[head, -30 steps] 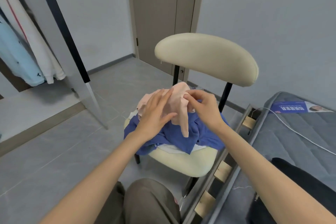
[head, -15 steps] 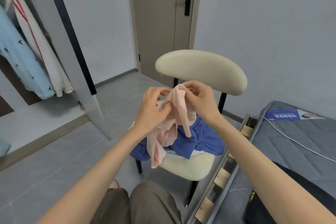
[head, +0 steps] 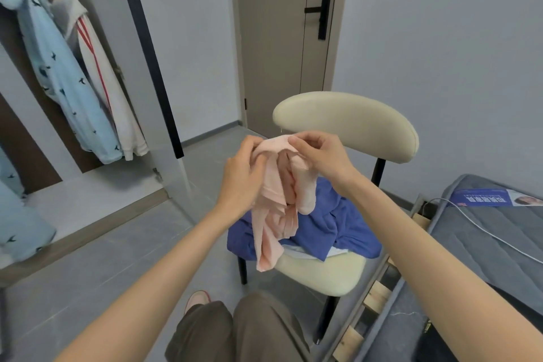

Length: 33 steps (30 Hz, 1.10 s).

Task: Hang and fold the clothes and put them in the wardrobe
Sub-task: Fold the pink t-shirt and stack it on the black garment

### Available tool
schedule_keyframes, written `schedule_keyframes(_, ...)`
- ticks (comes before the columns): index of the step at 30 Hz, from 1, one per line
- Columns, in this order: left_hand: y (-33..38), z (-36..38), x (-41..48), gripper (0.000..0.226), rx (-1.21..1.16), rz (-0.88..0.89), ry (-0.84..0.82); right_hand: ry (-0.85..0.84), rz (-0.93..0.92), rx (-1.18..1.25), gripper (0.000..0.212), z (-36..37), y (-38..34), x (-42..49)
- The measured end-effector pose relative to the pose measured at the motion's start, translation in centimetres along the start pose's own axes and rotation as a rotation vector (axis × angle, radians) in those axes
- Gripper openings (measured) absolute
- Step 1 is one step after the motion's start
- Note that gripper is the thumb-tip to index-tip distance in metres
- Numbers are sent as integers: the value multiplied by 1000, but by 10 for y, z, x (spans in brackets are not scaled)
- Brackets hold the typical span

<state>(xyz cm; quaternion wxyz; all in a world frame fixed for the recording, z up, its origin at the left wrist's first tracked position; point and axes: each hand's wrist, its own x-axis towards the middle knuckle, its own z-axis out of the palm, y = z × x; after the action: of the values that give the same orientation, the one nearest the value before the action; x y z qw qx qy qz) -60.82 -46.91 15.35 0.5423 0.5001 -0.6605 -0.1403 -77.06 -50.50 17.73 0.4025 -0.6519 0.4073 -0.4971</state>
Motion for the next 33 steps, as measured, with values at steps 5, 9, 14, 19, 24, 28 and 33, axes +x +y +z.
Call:
schedule_keyframes(5, 9, -20, 15, 6, 12, -13, -22, -113, 45, -48, 19, 17, 12, -13)
schedule_keyframes(9, 6, -36, 25, 6, 24, -72, 34, -164, -90, -235, 18, 27, 27, -20)
schedule_keyframes(14, -4, -59, 40, 5, -64, -215, 218, -201, -116, -431, 40, 27, 74, -23)
schedule_keyframes(19, -29, -87, 42, 6, -59, -387, 472, -128, -50, -452, 39, 11, 85, -15)
schedule_keyframes(24, -54, -94, 33, 30, 236, -447, 103, -98, -222, -478, 42, 24, 17, 16)
schedule_keyframes(28, -43, -77, 26, 58, 216, -215, -256, -264, -377, -568, 35, 48, -26, 29)
schedule_keyframes(33, -35, -69, 22, 16, -53, -137, -400, -324, -420, -511, 21, 59, -47, 29)
